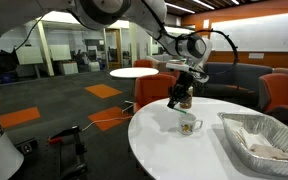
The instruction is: Pick up the green and white object on the table and put it in the cup
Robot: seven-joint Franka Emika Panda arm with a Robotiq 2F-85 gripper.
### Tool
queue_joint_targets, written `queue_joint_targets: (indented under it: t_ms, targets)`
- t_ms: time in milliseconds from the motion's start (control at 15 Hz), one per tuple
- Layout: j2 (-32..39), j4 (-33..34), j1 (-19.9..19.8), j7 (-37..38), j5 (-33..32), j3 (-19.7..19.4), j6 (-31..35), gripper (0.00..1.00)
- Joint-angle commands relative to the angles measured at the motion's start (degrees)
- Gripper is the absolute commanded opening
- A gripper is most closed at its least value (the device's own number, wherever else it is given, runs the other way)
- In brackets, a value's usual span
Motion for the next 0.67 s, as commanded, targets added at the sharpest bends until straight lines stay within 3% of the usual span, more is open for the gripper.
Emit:
queue_joint_targets:
  t_ms: [0,400,467,533,600]
  targets:
    - [5.2,8.9,-1.0,3.1,2.8,0.3,-5.5,0.03]
    - [9.4,14.4,-2.6,11.2,8.1,0.6,-2.2,0.06]
    - [9.7,14.9,-2.8,12.7,8.8,0.6,-0.7,0.37]
    - [9.8,15.3,-3.0,13.7,9.3,0.6,0.8,0.38]
    - [9.9,15.7,-2.9,14.4,9.5,0.5,2.2,0.45]
